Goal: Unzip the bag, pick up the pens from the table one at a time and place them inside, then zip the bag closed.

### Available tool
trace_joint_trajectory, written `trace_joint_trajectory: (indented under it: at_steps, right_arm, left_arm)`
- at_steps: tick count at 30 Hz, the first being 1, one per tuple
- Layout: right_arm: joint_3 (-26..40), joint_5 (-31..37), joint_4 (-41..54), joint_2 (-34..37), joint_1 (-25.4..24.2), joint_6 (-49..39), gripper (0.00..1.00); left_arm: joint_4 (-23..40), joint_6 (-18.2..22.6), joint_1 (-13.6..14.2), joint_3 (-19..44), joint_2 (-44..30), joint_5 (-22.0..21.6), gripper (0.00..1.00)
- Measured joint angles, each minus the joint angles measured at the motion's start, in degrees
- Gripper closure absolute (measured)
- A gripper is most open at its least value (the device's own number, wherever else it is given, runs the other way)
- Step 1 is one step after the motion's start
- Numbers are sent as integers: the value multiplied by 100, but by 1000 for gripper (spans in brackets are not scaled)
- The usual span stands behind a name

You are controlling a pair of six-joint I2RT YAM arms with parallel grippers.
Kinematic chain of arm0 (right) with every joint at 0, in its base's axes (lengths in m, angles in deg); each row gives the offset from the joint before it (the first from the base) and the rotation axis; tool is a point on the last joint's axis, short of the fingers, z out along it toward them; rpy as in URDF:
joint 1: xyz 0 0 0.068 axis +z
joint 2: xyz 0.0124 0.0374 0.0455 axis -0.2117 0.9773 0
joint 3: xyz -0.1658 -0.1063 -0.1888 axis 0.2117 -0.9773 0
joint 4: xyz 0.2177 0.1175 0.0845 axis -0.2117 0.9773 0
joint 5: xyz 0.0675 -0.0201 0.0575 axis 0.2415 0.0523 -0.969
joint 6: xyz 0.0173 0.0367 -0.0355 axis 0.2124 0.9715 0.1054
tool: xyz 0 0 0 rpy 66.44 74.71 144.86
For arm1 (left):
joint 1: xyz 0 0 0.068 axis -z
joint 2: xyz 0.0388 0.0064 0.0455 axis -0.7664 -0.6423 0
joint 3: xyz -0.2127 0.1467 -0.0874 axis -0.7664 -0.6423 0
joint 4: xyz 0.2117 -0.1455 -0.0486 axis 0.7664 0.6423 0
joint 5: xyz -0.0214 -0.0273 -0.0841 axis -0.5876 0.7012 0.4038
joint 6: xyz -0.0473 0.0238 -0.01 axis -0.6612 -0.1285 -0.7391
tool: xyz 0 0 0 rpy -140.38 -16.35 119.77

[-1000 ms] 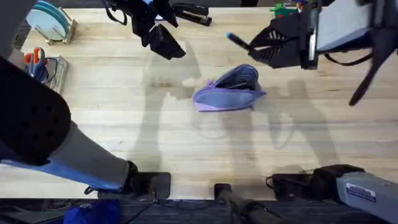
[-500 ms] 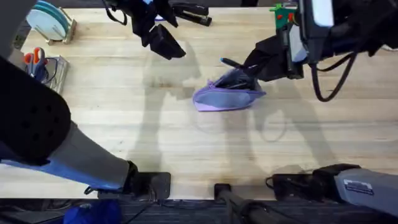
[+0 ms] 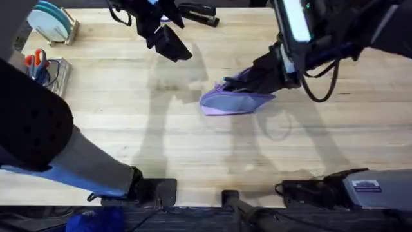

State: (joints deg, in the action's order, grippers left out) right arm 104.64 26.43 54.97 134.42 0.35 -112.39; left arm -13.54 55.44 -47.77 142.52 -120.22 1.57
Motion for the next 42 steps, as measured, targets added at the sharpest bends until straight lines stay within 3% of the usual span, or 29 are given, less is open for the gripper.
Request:
trace_joint_trajectory:
  at_steps: [12, 22, 26, 29, 34, 35, 42]
  right_arm:
    - [0, 10, -147, 687, 147, -308, 970]
    - [0, 248, -196, 769, 183, -343, 969]
    - [0, 287, -192, 769, 212, -343, 902]
    - [0, 310, -204, 769, 241, -345, 802]
    - [0, 368, -258, 774, 252, -346, 92]
    - [0, 366, -274, 774, 252, -374, 32]
    - [0, 232, -277, 774, 252, -389, 6]
  left_arm:
    - [0, 0, 0, 0, 0, 0, 7]
    - [0, 1, 0, 0, 0, 0, 8]
    - [0, 0, 0, 0, 0, -2, 6]
    - [0, 0, 0, 0, 0, -2, 7]
    - [0, 0, 0, 0, 0, -2, 8]
    - [0, 0, 0, 0, 0, -1, 7]
    - [0, 0, 0, 0, 0, 0, 7]
